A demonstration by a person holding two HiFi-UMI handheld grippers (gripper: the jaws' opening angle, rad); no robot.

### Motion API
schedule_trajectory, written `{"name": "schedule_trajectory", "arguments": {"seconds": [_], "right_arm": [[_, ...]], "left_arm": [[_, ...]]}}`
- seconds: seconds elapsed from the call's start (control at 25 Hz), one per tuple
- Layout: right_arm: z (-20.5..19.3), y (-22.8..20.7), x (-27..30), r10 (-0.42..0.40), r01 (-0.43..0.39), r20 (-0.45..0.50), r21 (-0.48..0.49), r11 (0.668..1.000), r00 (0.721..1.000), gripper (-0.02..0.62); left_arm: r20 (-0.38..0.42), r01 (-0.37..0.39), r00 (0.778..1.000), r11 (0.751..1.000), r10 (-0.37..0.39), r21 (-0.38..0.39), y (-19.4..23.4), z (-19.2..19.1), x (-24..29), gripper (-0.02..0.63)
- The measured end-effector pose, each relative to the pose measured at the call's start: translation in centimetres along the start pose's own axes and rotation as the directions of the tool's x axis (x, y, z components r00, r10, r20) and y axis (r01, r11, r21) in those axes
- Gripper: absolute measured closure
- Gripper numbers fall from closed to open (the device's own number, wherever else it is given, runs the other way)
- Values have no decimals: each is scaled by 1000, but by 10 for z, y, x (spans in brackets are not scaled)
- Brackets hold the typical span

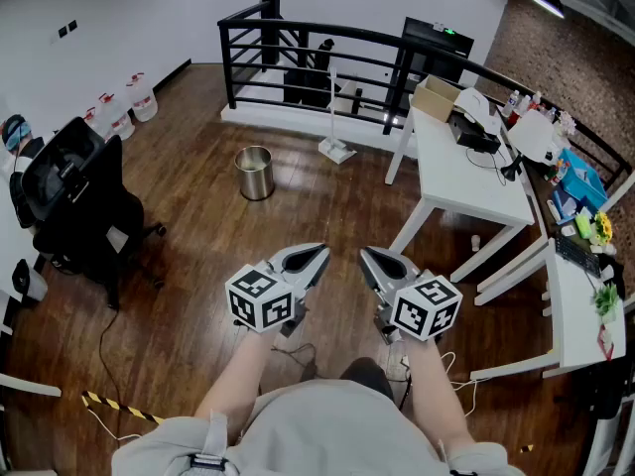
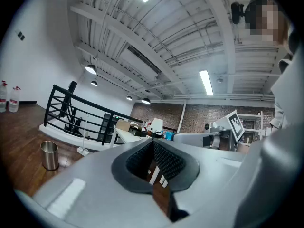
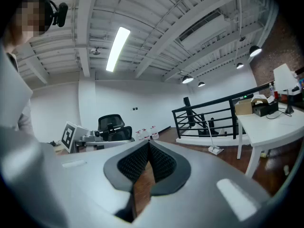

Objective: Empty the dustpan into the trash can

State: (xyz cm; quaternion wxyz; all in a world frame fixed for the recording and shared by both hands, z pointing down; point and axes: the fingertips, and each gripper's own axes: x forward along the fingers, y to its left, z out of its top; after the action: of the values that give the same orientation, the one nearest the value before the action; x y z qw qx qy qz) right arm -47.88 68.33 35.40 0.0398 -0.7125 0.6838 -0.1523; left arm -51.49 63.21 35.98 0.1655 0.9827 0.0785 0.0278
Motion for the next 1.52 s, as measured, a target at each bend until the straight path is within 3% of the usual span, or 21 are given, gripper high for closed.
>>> {"name": "schedule_trajectory", "arguments": {"seconds": [0.36,0.6,0.72,0.92,1.32,1.52], "right_arm": [[26,-133,73,18,-18,16,24,1000,1000,597],[78,-255,146,63,-64,21,45,997,998,597],[96,-301,182,95,-96,24,43,994,995,597],[139,-373,252,111,-111,13,69,991,994,597],[159,-492,438,94,-91,-33,75,993,995,597],[192,-528,542,24,-22,-33,60,998,999,597]], "left_arm": [[-16,-25,1000,1000,25,14,86,10,119,617],[-14,-71,997,997,72,26,167,49,231,617],[-14,-94,995,995,94,28,206,57,274,617],[-5,-132,991,990,132,40,275,103,335,617],[-24,-137,990,990,137,-28,477,121,423,617],[-86,-151,984,986,156,66,583,149,445,617]]}}
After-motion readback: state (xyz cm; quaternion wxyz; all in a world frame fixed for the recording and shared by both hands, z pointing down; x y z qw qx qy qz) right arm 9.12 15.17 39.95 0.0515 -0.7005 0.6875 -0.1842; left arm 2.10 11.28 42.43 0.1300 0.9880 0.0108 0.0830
